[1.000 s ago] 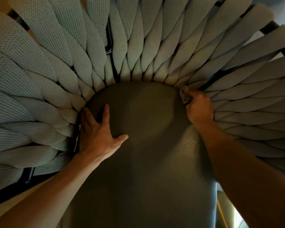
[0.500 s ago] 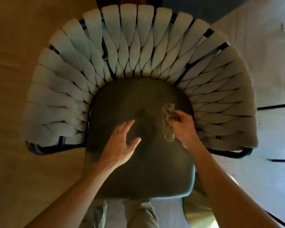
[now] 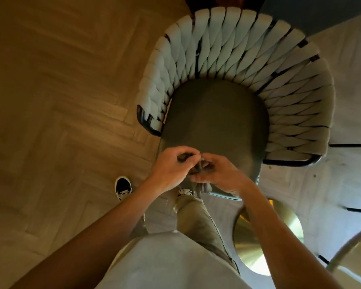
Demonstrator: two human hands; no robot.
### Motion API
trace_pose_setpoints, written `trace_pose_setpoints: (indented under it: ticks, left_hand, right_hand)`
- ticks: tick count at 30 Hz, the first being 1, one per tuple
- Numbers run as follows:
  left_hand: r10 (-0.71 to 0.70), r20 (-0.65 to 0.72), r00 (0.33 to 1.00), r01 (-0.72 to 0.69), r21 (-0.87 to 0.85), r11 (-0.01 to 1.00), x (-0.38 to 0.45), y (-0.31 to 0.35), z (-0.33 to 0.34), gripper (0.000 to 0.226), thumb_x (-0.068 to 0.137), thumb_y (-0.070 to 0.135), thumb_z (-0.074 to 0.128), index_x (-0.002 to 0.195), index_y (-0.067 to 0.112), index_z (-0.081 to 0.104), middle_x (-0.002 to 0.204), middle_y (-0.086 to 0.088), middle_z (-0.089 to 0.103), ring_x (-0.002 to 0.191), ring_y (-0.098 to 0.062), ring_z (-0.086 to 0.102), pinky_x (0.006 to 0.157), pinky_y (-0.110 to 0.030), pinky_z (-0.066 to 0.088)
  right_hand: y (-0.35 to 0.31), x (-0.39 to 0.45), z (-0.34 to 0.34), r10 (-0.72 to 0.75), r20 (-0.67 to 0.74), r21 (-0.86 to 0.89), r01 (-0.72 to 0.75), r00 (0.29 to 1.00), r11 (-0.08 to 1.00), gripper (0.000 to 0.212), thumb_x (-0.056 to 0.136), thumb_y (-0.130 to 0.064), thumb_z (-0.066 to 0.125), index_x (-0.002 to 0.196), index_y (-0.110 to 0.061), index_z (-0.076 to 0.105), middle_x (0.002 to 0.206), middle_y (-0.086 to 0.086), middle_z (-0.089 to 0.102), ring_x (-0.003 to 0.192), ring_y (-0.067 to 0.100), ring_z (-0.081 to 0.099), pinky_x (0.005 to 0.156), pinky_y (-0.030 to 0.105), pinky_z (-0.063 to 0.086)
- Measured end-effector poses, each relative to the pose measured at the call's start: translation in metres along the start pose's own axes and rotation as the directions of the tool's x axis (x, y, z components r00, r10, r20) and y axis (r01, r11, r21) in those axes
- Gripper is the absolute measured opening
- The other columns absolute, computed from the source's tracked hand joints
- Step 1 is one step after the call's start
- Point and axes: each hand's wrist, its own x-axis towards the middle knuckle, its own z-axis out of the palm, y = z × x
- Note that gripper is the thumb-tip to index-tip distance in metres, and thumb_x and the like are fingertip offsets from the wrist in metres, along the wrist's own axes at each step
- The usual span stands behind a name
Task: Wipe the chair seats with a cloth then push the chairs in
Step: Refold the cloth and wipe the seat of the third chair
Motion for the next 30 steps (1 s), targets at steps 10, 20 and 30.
trace_pose_setpoints:
  ticks: [10, 20, 30]
  left_hand:
    - [0.045, -0.023, 0.999, -0.045, -0.013, 0.999, -0.091, -0.022, -0.162, 0.024, 0.088, 0.002, 0.064, 0.094, 0.024, 0.057, 0.096, 0.000, 0.066, 0.088, -0.010, 0.065, 0.076, -0.019, 0.053]
    - [0.101, 0.219, 0.971, -0.163, 0.285, 0.945, -0.110, -0.004, -0.301, 0.035, 0.092, 0.002, 0.055, 0.094, 0.034, 0.070, 0.101, 0.014, 0.065, 0.088, 0.000, 0.062, 0.073, -0.020, 0.049]
    - [0.047, 0.167, 0.985, -0.018, -0.169, 0.986, -0.059, 0.032, -0.363, 0.038, 0.091, -0.008, 0.050, 0.095, 0.022, 0.072, 0.102, 0.001, 0.070, 0.088, -0.007, 0.068, 0.068, -0.018, 0.053]
  right_hand:
    - [-0.101, 0.024, 0.133, -0.169, -0.050, -0.239, 0.153, 0.984, 0.959, 0.009, 0.093, -0.008, 0.057, 0.093, -0.004, 0.065, 0.087, 0.013, 0.065, 0.081, 0.025, 0.059, 0.076, 0.026, 0.046]
    - [-0.190, 0.073, 0.223, -0.345, -0.108, -0.309, 0.298, 0.932, 0.903, 0.016, 0.096, -0.024, 0.055, 0.101, -0.013, 0.065, 0.096, 0.007, 0.068, 0.092, 0.022, 0.064, 0.089, 0.043, 0.051]
    - [-0.204, 0.124, 0.204, -0.172, 0.182, 0.445, 0.076, 0.968, 0.892, 0.076, 0.056, -0.050, 0.087, 0.112, -0.006, 0.061, 0.109, 0.011, 0.066, 0.105, 0.026, 0.061, 0.094, 0.037, 0.050]
